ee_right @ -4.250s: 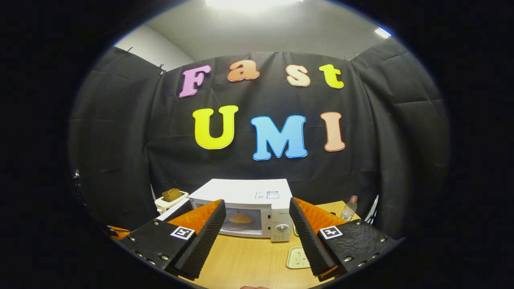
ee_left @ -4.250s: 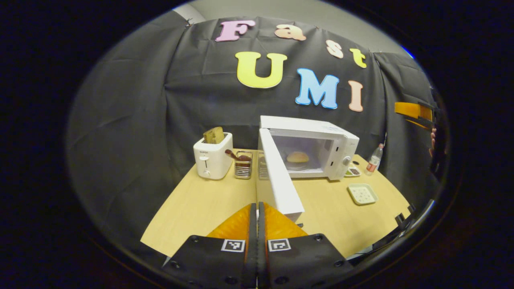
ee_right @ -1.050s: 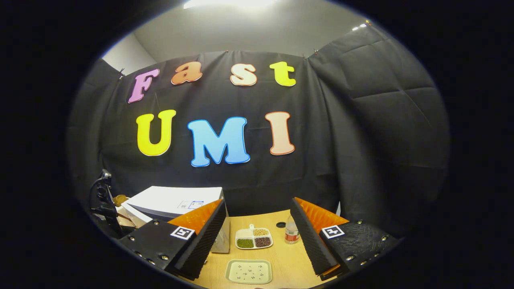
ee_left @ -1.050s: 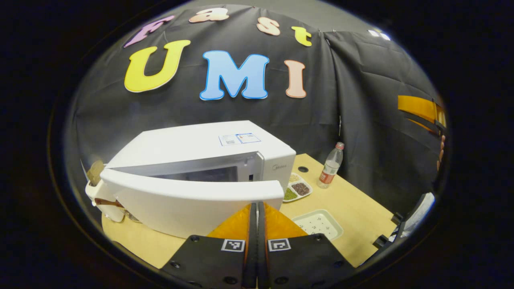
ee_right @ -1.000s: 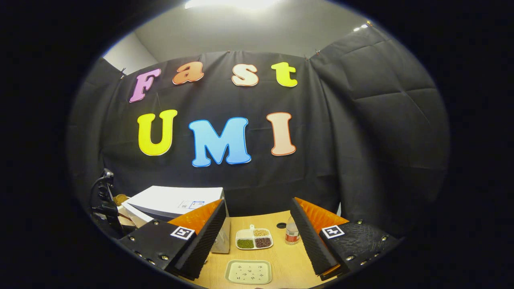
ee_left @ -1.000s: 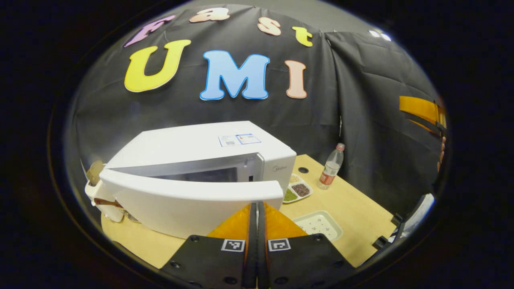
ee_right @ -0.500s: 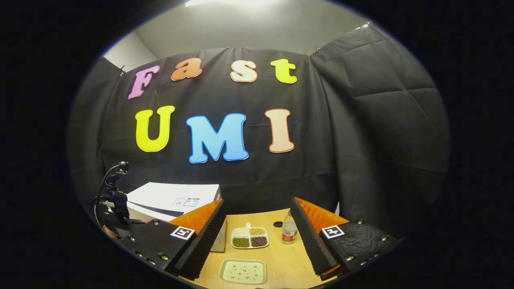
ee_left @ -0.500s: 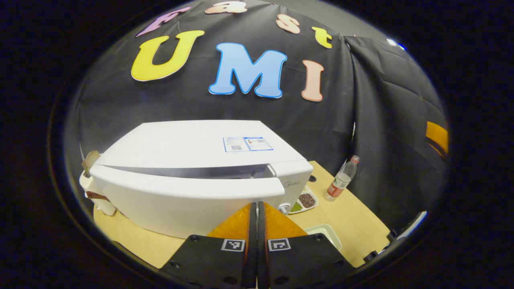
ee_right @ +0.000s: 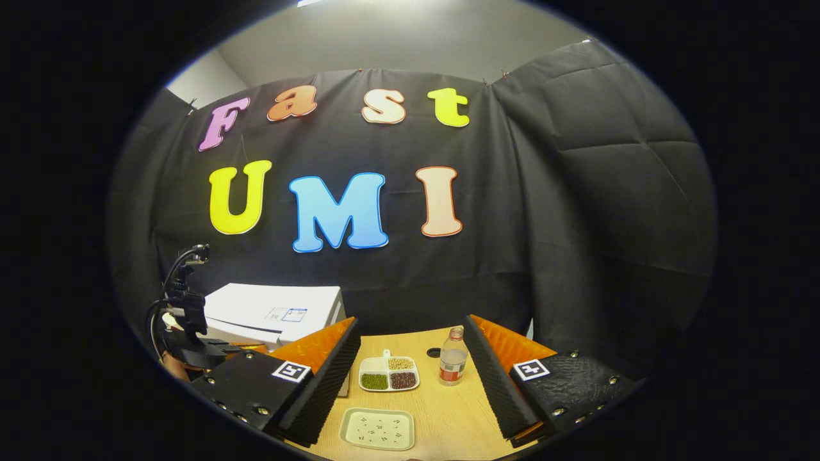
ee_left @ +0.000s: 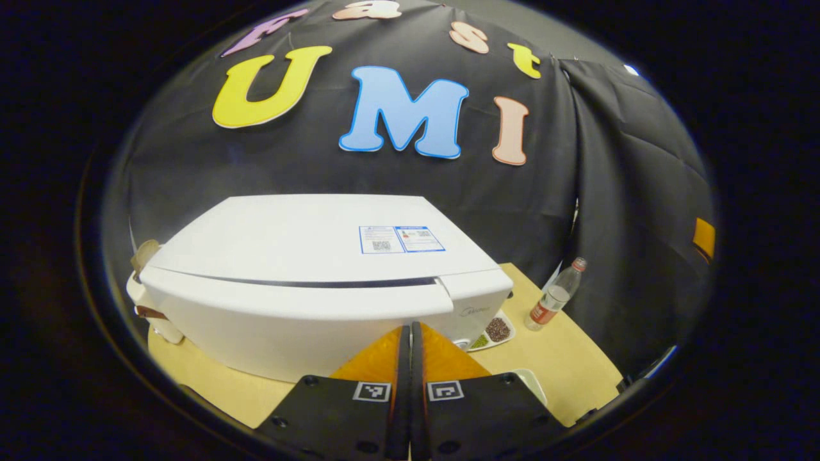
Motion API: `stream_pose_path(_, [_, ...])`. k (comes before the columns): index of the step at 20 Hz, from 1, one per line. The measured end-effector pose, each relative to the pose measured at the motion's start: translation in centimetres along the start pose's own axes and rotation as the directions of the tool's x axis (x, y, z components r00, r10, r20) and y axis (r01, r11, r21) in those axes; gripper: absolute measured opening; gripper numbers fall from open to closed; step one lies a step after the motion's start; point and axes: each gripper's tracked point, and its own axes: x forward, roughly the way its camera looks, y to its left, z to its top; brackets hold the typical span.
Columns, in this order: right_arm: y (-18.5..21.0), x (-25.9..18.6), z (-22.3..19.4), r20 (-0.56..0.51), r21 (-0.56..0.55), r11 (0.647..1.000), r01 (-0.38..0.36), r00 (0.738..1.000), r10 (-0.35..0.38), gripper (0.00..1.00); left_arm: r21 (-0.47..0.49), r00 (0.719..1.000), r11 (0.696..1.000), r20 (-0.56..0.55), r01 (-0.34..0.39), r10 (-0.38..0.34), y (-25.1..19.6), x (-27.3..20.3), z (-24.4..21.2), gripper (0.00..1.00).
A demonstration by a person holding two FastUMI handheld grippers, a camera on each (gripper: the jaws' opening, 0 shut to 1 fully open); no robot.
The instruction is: Open the microwave oven with the left hand, put the food in, and close the microwave oven.
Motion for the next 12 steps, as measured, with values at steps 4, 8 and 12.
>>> stream_pose_path(4, [-0.3,-0.4,0.1,-0.002,-0.015,1.0,0.005,1.0,-0.005,0.99,-0.057,1.0,0.998,-0.019,-0.006,0.005,0.2,1.3,-0.4,0.07])
stream_pose_path(8, [0.0,-1.2,0.2,0.006,-0.025,1.0,0.003,1.0,-0.002,0.99,-0.004,1.0,1.0,-0.01,-0.017,0.017,0.5,0.6,0.5,0.07])
stream_pose_path(12, [1.8,-1.1,0.5,0.001,-0.031,0.998,-0.047,0.999,0.047,0.99,0.03,0.994,0.998,0.094,-0.052,0.049,0.9,-3.3,4.8,0.07])
